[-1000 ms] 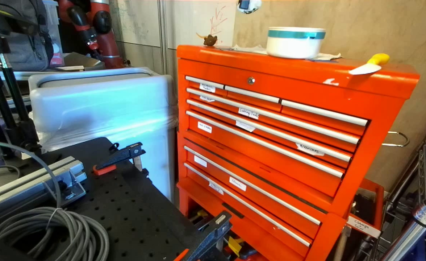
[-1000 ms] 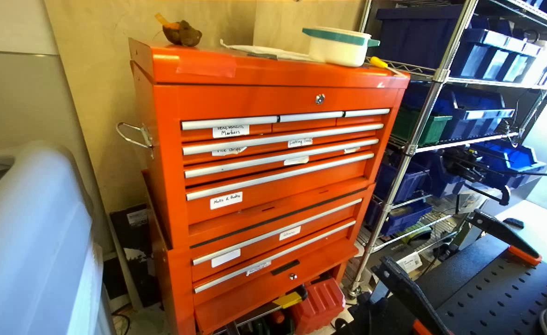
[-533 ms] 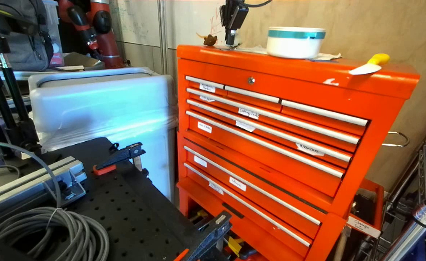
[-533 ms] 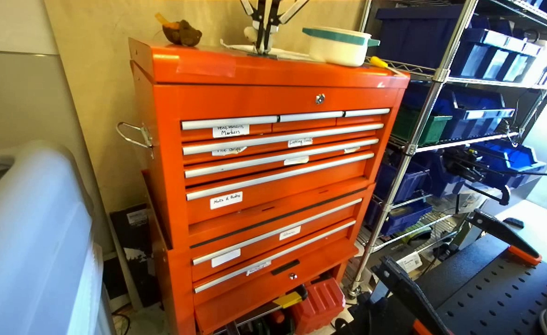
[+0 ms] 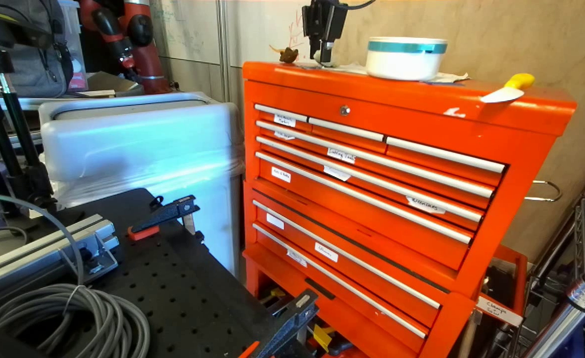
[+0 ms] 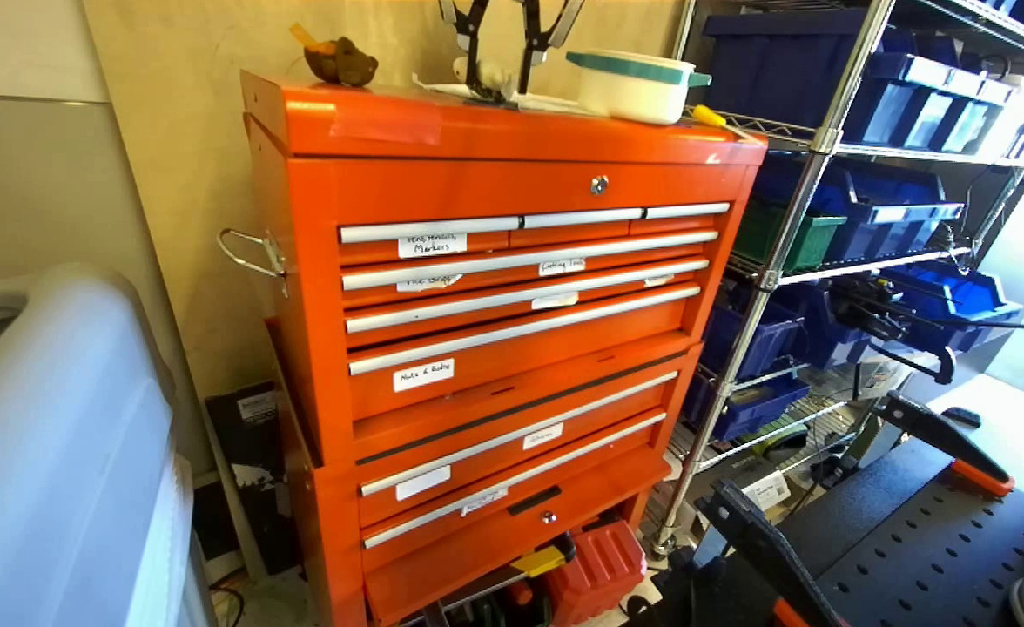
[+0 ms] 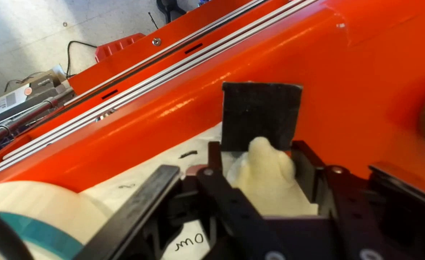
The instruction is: Remove the doll from the pot
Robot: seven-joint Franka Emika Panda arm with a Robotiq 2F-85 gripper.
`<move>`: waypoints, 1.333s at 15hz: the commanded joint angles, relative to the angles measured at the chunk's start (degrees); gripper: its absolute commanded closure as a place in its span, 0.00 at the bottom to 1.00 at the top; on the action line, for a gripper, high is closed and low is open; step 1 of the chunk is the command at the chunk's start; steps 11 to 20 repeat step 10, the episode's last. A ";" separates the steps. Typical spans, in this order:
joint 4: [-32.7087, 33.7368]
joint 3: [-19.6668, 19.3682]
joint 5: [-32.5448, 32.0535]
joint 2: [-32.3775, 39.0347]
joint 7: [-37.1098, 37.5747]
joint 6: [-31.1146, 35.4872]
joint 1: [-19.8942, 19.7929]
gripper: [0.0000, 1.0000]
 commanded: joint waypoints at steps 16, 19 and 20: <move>0.28 1.08 7.85 -13.43 -18.10 -25.31 -6.91 0.00; 0.28 1.08 7.85 -13.43 -18.10 -25.31 -6.91 0.00; 0.28 1.08 7.85 -13.43 -18.10 -25.31 -6.91 0.00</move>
